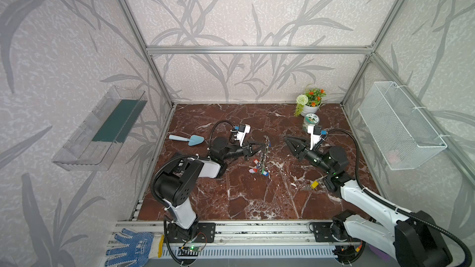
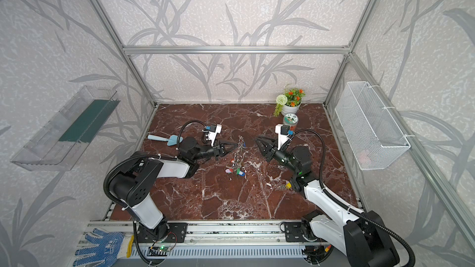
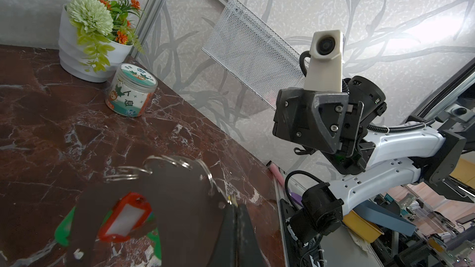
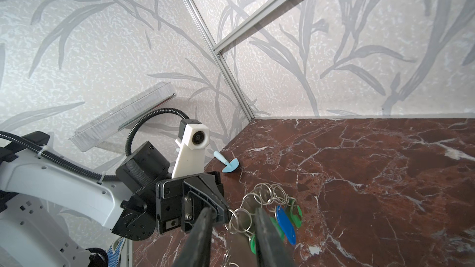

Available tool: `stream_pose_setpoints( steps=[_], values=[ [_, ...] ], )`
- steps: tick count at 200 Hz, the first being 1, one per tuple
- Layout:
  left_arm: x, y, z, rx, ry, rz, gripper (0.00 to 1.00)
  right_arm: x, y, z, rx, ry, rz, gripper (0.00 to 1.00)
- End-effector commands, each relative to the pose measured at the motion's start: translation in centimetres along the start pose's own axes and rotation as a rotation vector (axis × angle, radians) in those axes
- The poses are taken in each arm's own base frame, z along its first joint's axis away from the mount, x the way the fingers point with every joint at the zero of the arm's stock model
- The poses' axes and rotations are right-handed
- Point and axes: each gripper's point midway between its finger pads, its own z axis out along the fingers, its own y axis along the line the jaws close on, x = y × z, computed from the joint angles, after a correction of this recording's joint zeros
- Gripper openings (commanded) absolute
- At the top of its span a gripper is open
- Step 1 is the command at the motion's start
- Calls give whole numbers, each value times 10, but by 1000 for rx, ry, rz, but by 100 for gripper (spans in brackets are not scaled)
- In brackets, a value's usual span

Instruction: Put the keys on the keyring

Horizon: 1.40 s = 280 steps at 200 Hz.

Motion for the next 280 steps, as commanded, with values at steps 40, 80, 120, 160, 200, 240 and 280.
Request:
stream_pose_setpoints(
  steps=[40,80,120,160,200,240,280],
  values=[
    [-43,-36,13,-40,53,194,0,1,4,-11,-7,40,-1,39],
    [-46,-59,7,-128,250,306,0,-5,14,-10,-56,42,-30,47],
    [-45,-80,-10,-173,445,425,0,-5,25,-13,-101,52,-47,51],
    [-46,-91,-20,-205,618,468,0,-6,33,-14,-127,69,-85,53],
    [-41,-100,-20,-200,740,486,0,-2,43,-5,-190,95,-90,53],
    [-35,-105,-10,-159,780,502,0,11,61,4,-285,145,-109,51],
    [-37,-106,-3,-135,759,503,0,23,73,5,-334,183,-143,49]
  ],
)
